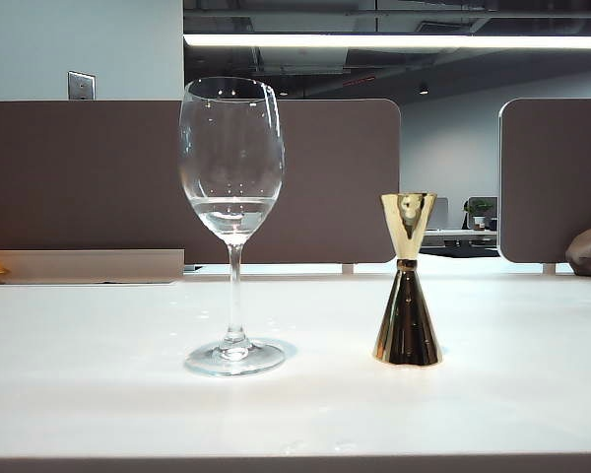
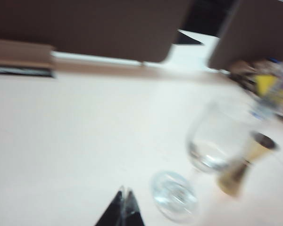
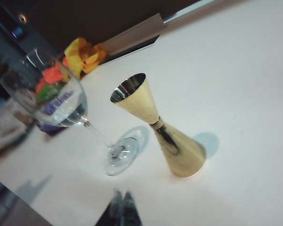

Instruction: Pick up the jigger and pour the water inside into the glass.

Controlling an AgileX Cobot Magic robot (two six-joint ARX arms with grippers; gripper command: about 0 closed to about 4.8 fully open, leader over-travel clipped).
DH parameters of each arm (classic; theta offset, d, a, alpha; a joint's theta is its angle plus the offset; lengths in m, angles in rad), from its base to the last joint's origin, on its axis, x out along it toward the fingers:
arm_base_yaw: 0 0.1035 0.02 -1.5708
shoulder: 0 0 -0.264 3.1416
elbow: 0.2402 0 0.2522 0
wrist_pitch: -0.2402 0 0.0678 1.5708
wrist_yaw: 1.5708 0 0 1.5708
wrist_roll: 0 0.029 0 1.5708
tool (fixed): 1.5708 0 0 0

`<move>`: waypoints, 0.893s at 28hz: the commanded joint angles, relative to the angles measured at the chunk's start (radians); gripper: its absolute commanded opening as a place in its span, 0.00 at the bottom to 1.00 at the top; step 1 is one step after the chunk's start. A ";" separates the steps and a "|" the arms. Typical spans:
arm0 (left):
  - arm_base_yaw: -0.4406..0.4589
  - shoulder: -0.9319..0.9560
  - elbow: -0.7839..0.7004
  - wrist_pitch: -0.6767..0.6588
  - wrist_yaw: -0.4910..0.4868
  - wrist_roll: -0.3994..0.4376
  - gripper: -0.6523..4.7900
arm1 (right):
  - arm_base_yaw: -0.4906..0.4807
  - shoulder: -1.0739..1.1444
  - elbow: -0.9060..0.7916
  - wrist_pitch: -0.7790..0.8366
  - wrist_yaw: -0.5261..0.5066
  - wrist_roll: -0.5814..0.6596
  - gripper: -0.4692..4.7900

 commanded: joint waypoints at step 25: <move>0.001 0.006 0.011 -0.191 0.204 -0.109 0.12 | -0.001 0.001 0.104 -0.063 0.067 -0.170 0.07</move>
